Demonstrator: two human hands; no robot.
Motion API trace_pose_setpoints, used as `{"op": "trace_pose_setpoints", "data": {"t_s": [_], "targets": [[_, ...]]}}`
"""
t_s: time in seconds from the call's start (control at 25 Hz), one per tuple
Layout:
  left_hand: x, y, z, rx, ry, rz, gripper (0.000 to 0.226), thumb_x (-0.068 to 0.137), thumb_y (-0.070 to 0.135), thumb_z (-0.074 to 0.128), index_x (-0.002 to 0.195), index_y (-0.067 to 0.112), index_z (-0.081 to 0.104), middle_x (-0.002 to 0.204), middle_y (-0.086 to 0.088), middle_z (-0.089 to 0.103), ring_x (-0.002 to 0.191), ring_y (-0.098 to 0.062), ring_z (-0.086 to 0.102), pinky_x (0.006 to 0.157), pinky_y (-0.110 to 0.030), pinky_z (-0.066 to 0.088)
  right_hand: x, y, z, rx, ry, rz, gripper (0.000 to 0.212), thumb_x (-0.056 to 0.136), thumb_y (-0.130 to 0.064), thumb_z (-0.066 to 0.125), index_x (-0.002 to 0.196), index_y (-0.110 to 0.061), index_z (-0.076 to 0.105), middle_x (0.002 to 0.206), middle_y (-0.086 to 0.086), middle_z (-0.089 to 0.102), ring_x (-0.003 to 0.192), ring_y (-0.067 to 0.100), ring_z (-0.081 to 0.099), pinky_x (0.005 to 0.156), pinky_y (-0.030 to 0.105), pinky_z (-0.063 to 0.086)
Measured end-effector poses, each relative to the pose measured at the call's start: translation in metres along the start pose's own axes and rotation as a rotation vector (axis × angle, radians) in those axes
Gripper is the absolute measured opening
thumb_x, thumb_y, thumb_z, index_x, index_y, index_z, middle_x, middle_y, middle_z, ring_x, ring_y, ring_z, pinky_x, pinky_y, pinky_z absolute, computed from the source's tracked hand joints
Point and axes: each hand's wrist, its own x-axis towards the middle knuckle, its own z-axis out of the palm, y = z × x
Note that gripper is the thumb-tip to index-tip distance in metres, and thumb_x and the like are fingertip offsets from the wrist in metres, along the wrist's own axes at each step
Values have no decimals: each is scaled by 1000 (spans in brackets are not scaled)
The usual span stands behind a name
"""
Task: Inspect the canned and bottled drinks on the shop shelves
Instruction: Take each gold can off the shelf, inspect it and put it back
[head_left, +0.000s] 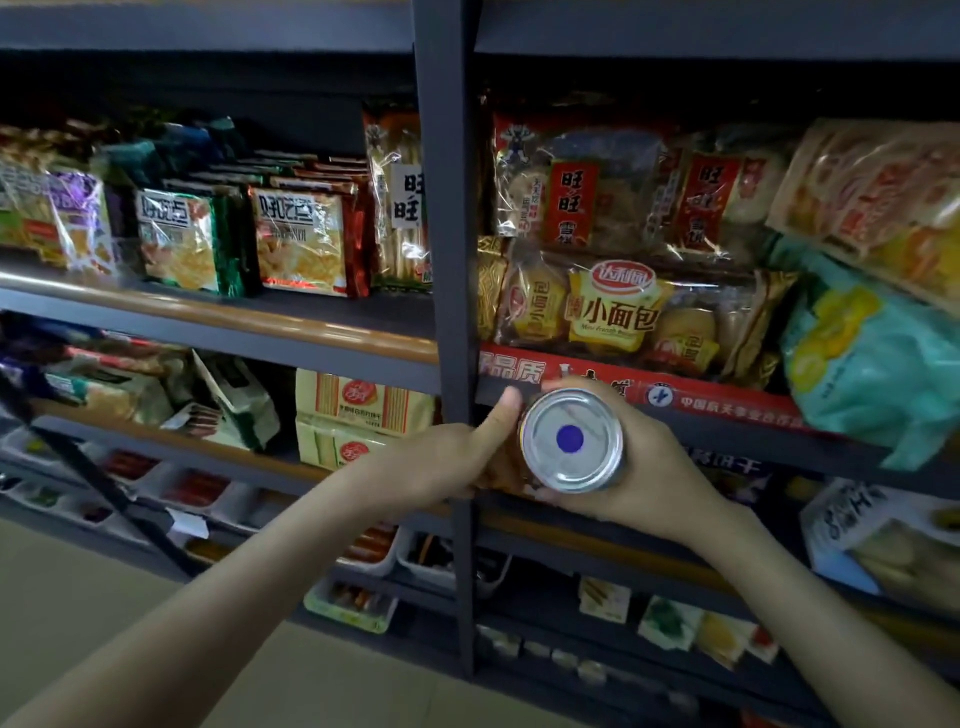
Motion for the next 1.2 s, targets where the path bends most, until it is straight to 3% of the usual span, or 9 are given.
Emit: {"op": "trace_pose_setpoints", "data": {"t_s": [0.12,0.24,0.32,0.48,0.64,0.84,1.0,1.12,1.2], "targets": [[-8,-4,2,255,234,316,94,70,90,29,136,27,48,129,4,56,118,-12,53,98,-30,44,-1,-6,1,90,-45,208,56,65,-39,83,110,-48,51,106,-40,60,99,-14,59,78,6,44],[-8,-1,1,315,81,510,86,74,71,59,148,45,25,139,19,43,124,5,42,102,-16,38,4,-14,-1,112,-111,284,46,64,-54,76,104,-49,54,97,-33,66,95,-13,60,78,10,47],[-1,1,-1,152,41,446,74,73,60,68,140,48,39,132,22,55,119,7,49,101,-18,42,4,-18,-3,132,-137,322,43,67,-53,74,103,-49,49,90,-36,65,90,-15,59,74,9,45],[0,1,5,-286,-55,295,34,72,46,74,103,52,63,106,14,71,101,-3,66,88,-26,54,-7,-10,0,178,-154,429,58,68,-56,76,113,-43,41,103,-15,63,92,-5,61,82,29,52],[4,-1,15,-713,-38,63,45,75,43,65,111,17,63,102,-6,73,93,-17,71,72,-29,59,-24,-9,-1,497,-196,384,82,61,-60,78,129,-52,32,135,-9,46,117,6,56,92,32,52],[9,-3,22,-969,-128,-92,51,79,51,62,120,21,59,119,-13,65,101,-24,70,69,-29,59,-30,-18,6,173,-7,159,82,69,-21,86,128,-52,36,131,-34,37,121,-5,46,85,15,49],[6,2,20,-622,6,-39,38,91,53,51,119,27,52,123,-10,63,97,-18,69,82,-30,56,-30,-21,3,157,106,153,74,68,-23,85,125,-43,43,117,-32,47,108,-2,56,76,15,51],[-5,-6,12,200,382,632,60,96,41,51,149,29,27,147,5,41,131,-8,43,106,-18,37,-29,-26,0,187,159,189,66,66,-35,80,121,-38,44,106,-31,53,100,-1,60,72,15,50],[-8,-6,14,612,341,900,78,89,32,59,154,25,16,151,1,38,137,-15,39,111,-28,36,-25,-30,-2,212,194,198,62,64,-42,78,117,-39,45,104,-30,57,99,-3,60,74,13,49]]}}
